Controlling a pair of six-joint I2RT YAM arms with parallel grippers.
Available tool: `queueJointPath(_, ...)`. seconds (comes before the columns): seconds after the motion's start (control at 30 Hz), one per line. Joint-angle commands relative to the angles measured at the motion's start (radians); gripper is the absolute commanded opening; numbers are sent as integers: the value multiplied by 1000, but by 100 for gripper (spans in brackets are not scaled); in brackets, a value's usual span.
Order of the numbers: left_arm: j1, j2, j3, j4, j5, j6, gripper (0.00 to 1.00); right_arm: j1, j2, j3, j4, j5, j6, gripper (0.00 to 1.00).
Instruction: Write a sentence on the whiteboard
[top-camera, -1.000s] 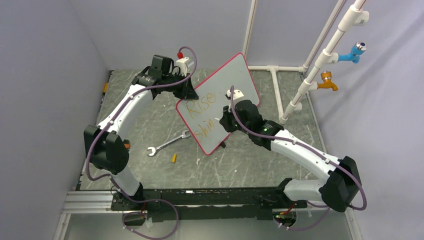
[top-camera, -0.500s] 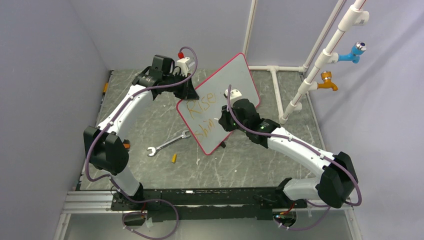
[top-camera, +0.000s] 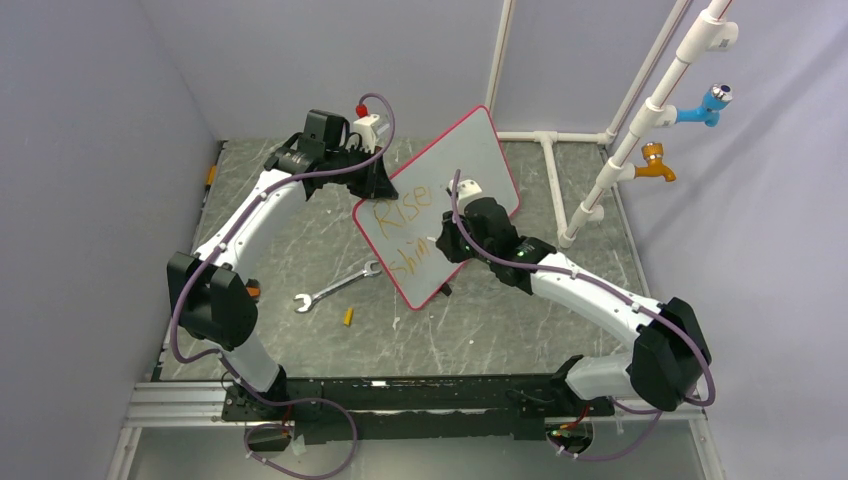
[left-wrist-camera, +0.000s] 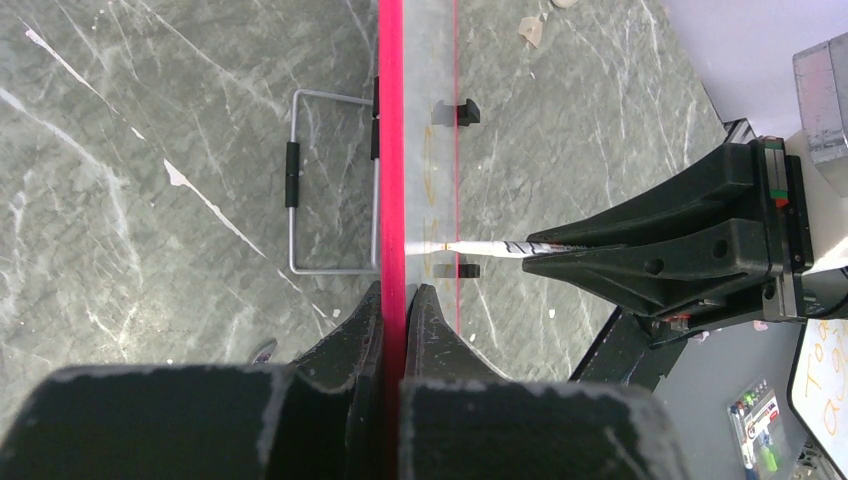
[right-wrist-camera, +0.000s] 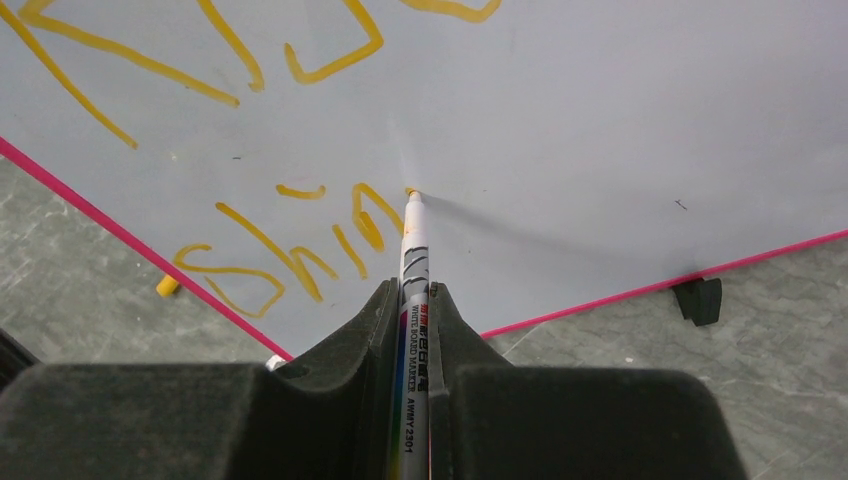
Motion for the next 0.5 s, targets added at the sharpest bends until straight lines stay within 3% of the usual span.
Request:
queueJointPath(0.0,-13,6,-32,-8,-173,169,0,-20,3,-20,50,-5,2,0)
queueJointPath(0.47,-16,10,-30,-9,-161,166,0,-61,30,37,49,-23,-11,0)
